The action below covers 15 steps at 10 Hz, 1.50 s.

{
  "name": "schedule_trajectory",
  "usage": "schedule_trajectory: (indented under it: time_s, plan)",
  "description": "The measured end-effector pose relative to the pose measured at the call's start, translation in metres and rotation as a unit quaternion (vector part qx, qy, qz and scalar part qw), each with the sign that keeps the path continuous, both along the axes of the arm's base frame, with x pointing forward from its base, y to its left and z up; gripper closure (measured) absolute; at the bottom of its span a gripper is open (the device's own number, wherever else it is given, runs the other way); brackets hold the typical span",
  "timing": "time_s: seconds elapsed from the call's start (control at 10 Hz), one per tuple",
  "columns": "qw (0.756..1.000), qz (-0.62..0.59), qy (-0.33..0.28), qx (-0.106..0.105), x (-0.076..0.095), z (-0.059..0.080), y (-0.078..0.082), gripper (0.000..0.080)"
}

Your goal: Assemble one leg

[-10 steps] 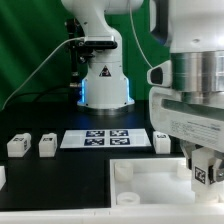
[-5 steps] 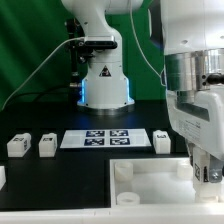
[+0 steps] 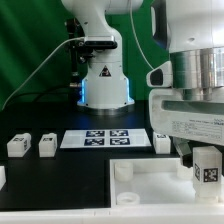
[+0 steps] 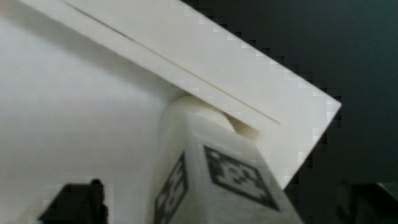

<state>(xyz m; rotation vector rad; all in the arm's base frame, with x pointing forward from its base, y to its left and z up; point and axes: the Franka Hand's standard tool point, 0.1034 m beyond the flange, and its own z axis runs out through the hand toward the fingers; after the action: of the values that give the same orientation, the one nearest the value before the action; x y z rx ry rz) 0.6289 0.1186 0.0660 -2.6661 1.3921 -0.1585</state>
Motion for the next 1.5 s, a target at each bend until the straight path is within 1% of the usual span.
schedule_trajectory:
  time_s: [0.2,0.3,0.4,0.5,0.6,0.8,0.9,1.0,1.1,1.2,1.4,1.5]
  plan:
    - [0.995,0.103,-0.007,-0.017,0.000,0.000,-0.001,0.0150]
    - [0.987,0.158,-0.010,-0.026,0.000,0.000,-0.002,0.0150]
    - [0.974,0.224,-0.012,-0.043,0.001,0.000,0.000,0.0150]
    - [0.940,0.332,-0.010,-0.079,0.002,0.001,0.010,0.0150]
    - [0.904,0.415,-0.008,-0.101,0.005,0.004,0.016,0.0150]
    - [0.910,0.402,-0.009,-0.099,0.005,0.003,0.010,0.0150]
    - [0.910,0.402,-0.009,-0.099,0.005,0.003,0.011,0.0238]
    - [0.910,0.402,-0.009,-0.099,0.005,0.003,0.011,0.0374]
    - [0.936,0.341,-0.007,-0.088,0.005,0.002,0.010,0.0374]
    - [0.954,0.287,0.000,-0.082,0.003,0.001,0.005,0.0508]
    - [0.976,0.209,0.002,-0.070,0.004,0.000,0.004,0.0508]
    - [0.993,0.109,0.007,-0.053,0.005,-0.001,0.002,0.0508]
